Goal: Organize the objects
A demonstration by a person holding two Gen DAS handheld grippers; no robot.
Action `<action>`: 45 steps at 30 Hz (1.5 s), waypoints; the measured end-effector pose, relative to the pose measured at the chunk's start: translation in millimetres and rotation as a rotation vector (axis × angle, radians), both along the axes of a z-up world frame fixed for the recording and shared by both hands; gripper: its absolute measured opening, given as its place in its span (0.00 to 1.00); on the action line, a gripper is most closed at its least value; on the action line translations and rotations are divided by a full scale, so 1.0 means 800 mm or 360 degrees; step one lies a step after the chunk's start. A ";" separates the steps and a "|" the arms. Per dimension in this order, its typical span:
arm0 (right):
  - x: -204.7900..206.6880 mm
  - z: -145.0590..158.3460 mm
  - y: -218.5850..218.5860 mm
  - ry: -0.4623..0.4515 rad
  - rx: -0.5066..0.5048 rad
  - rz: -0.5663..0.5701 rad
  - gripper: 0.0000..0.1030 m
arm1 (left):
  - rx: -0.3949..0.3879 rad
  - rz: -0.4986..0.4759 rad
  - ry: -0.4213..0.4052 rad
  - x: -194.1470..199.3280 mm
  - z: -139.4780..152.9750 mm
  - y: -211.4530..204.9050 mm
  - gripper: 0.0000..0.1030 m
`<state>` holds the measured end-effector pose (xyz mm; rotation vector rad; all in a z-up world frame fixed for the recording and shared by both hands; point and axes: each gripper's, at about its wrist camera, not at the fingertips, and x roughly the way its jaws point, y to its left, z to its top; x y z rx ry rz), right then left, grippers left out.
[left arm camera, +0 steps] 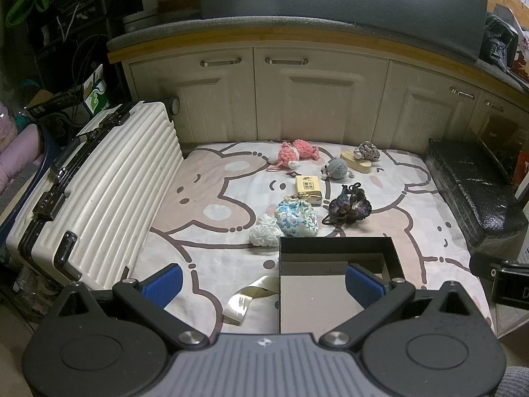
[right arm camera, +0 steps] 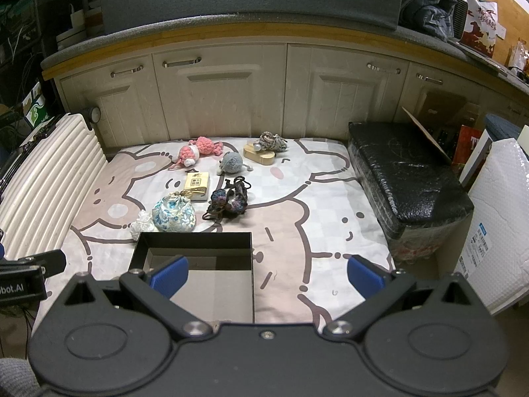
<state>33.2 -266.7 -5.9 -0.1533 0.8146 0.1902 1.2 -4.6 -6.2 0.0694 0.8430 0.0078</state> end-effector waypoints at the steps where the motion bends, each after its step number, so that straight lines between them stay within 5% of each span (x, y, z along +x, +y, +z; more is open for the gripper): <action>1: 0.000 0.000 0.000 0.0001 0.0000 0.0000 1.00 | 0.0000 0.0000 0.0001 0.000 0.001 0.001 1.00; 45: -0.001 -0.004 -0.001 0.0009 0.0008 0.0004 1.00 | 0.0011 -0.0020 0.0010 0.000 -0.002 0.001 1.00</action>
